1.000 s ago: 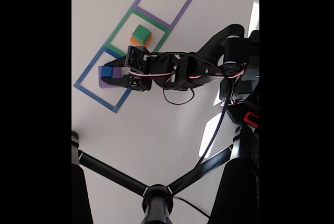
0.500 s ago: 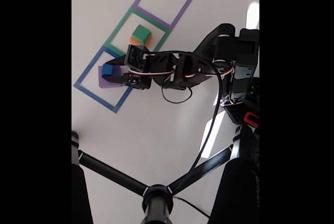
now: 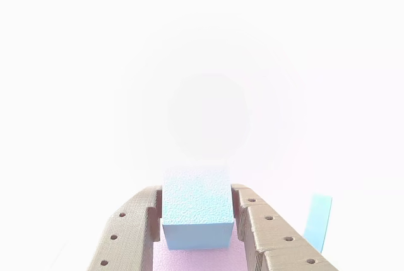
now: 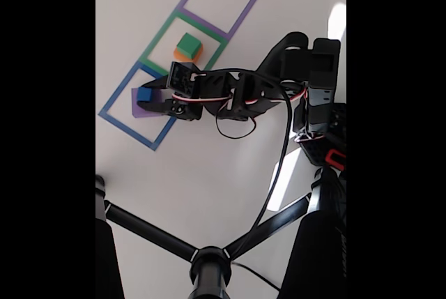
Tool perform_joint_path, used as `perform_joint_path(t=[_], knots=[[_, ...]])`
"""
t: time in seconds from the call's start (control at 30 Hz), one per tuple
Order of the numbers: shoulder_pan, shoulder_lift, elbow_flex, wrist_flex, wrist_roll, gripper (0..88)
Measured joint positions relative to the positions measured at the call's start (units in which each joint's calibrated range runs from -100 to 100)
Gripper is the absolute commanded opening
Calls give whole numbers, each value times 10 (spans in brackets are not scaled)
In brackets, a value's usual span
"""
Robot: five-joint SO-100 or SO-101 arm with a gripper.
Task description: Tower of hanoi
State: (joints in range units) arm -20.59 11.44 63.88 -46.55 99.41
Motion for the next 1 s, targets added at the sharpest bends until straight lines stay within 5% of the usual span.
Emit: perform_joint_path(t=[1.0], knots=[[-2, 19, 0, -35, 0, 238]])
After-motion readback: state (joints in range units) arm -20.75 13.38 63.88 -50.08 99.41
